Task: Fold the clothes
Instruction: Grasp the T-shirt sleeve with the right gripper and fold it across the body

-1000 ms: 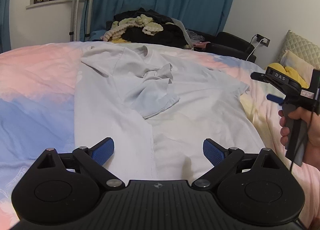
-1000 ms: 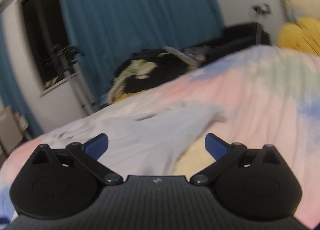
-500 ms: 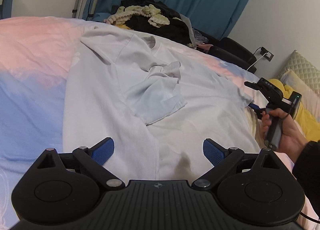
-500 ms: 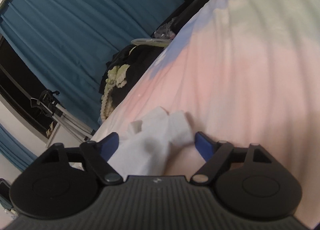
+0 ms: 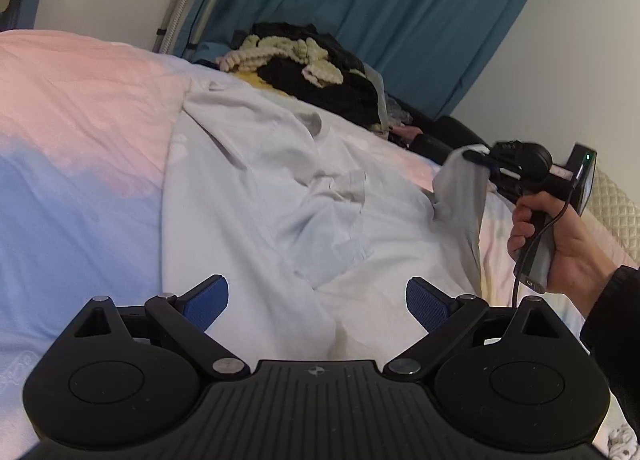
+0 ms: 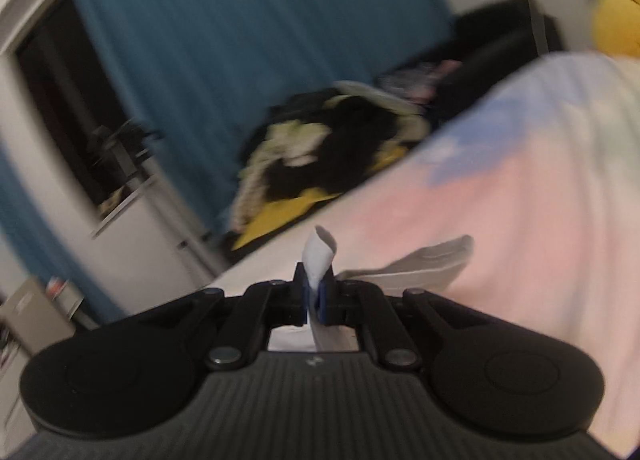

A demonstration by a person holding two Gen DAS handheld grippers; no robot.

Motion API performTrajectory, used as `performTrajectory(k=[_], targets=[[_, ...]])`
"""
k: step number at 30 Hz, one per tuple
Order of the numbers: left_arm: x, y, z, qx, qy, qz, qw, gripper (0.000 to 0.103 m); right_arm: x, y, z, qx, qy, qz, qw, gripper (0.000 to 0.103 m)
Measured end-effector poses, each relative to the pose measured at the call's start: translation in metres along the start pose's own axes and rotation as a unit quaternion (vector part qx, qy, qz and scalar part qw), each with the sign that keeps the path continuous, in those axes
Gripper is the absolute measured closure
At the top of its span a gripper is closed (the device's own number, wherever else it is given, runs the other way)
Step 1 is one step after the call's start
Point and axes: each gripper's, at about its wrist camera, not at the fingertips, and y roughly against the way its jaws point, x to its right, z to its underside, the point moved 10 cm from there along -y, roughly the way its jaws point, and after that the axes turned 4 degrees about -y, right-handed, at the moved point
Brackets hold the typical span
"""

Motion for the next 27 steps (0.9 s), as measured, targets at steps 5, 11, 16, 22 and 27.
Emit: performTrajectory(k=[5, 11, 16, 22, 27], targets=[[-0.014, 0.013, -0.007, 0.019, 0.014, -0.010, 0.9997, 0.006, -0.098, -0.020, 0.070, -0.068, 0.079, -0.055, 0.993, 0.097], [-0.036, 0.012, -0.013, 0.033, 0.013, -0.041, 0.9986, 0.006, -0.126, -0.056, 0.156, -0.151, 0.149, -0.034, 0.977, 0.085], [-0.038, -0.005, -0.011, 0.017, 0.016, -0.038, 0.9990, 0.006, -0.138, -0.037, 0.153, -0.144, 0.159, -0.054, 0.975, 0.051], [-0.022, -0.011, -0.008, 0.014, -0.022, -0.038, 0.9989, 0.006, -0.137, 0.050, 0.112, -0.096, 0.177, -0.071, 0.977, 0.047], [-0.005, -0.005, -0.005, 0.021, -0.060, -0.032, 0.9974, 0.006, -0.119, 0.142, 0.107, -0.061, 0.181, -0.053, 0.980, 0.046]])
